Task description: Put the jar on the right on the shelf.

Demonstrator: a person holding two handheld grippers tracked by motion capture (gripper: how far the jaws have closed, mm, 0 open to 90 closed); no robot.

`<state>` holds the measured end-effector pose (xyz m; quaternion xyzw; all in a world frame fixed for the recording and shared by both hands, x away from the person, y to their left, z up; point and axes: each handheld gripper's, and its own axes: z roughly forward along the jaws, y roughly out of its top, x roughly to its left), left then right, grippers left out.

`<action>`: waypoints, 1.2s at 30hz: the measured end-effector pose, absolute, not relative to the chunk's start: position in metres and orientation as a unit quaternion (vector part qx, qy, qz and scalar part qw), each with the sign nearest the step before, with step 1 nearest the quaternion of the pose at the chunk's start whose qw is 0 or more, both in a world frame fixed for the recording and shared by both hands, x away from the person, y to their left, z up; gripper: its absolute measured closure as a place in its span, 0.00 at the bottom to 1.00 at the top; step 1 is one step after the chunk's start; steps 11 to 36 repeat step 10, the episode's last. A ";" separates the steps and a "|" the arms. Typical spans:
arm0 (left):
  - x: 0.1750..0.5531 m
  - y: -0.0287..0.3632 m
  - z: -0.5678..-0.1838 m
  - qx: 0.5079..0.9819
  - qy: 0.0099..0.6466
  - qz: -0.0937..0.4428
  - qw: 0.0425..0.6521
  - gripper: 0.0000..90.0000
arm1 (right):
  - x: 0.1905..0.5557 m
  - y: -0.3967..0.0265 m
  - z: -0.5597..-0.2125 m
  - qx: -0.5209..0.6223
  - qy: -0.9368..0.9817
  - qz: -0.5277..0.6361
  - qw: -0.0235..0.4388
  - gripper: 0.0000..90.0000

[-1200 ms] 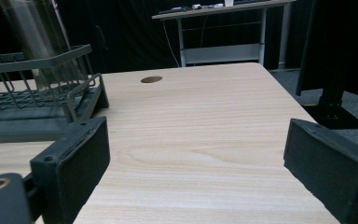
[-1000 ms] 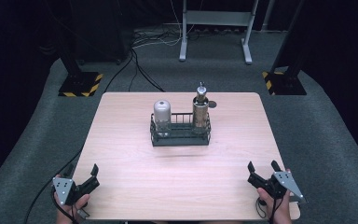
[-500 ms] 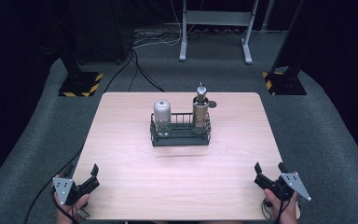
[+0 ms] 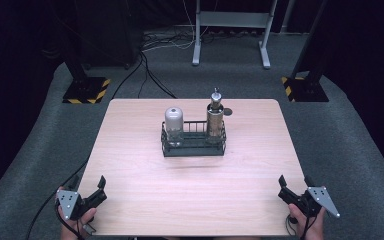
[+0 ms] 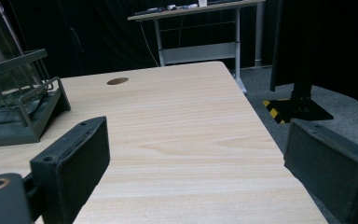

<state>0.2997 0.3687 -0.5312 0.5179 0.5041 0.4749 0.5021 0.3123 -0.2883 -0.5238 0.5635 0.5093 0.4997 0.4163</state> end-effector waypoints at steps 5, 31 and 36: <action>0.300 0.369 -0.531 0.518 0.504 0.475 0.502 0.10 | 0.312 -0.291 -0.524 0.565 0.509 0.498 0.417 0.06; 0.300 0.369 -0.531 0.518 0.505 0.474 0.502 0.10 | 0.312 -0.291 -0.524 0.566 0.511 0.498 0.414 0.06; 0.300 0.369 -0.531 0.518 0.505 0.474 0.502 0.10 | 0.312 -0.291 -0.524 0.566 0.511 0.498 0.414 0.06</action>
